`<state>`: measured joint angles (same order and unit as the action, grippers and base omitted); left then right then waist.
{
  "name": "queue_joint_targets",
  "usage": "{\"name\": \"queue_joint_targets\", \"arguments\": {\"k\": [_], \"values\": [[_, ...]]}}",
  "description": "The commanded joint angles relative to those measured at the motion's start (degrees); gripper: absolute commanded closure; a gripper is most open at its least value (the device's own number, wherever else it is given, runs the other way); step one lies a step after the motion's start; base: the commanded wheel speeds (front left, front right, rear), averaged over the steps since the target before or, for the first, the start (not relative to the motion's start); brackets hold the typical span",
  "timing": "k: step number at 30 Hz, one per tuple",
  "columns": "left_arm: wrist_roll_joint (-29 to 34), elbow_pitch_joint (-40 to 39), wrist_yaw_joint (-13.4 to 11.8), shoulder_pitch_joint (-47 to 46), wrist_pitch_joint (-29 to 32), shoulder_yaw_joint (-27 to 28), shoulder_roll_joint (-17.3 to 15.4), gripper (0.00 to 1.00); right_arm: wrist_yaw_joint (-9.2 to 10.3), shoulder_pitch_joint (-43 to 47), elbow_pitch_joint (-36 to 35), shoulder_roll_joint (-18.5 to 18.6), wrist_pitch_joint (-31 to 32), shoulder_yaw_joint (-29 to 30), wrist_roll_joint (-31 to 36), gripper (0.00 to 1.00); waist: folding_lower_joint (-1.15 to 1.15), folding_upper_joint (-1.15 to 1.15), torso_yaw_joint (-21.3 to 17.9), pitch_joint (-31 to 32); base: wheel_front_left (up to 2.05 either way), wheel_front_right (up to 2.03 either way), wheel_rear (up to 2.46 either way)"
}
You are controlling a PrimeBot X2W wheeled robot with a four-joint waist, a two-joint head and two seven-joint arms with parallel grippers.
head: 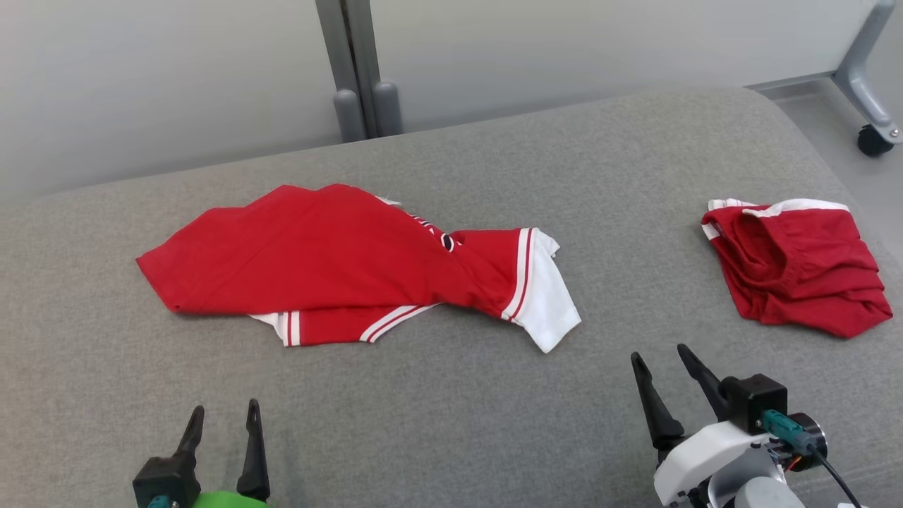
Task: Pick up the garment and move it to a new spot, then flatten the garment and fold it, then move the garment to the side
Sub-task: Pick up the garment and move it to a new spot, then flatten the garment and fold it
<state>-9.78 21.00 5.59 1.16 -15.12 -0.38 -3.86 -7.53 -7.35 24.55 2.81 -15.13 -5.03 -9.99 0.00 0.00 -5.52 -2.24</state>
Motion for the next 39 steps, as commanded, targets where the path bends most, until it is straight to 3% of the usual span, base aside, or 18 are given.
{"name": "queue_joint_targets", "arguments": {"k": [1,14,22,26,34,39], "values": [[0.7,-0.2,0.3,1.1,0.0,0.4,0.3,0.00,0.09,0.9,0.1,0.2,0.0,-0.1,0.5,0.00,0.00,0.00,0.6,0.6,0.00,0.00,0.00],[0.7,-0.6,1.1,-1.4,0.0,0.5,0.9,0.00,0.09,-2.1,1.0,0.2,0.0,-4.2,0.7,0.00,0.00,0.00,3.2,-2.2,0.00,0.00,0.00],[-0.4,-0.5,1.4,-3.9,0.0,-1.9,0.9,0.00,0.09,-9.1,6.5,0.2,0.0,-7.6,1.9,0.00,0.00,0.00,7.1,-6.2,0.00,0.00,0.00],[-0.8,-0.2,1.4,-4.9,0.0,-2.3,0.8,0.00,0.09,-11.9,9.7,0.2,0.0,-6.2,4.1,0.00,0.00,0.00,9.1,-7.7,0.00,0.00,0.00],[-0.7,-0.9,1.6,-7.0,0.0,-2.7,0.9,0.00,0.09,-14.7,9.6,0.2,0.0,3.4,2.9,0.00,0.00,0.00,11.7,-10.7,0.00,0.00,0.00],[-1.0,-1.5,1.7,-7.9,0.0,-2.9,0.9,0.00,0.09,-15.8,13.9,0.2,0.0,3.2,0.1,0.00,0.00,0.00,12.3,-11.9,0.00,0.00,0.00]]}}
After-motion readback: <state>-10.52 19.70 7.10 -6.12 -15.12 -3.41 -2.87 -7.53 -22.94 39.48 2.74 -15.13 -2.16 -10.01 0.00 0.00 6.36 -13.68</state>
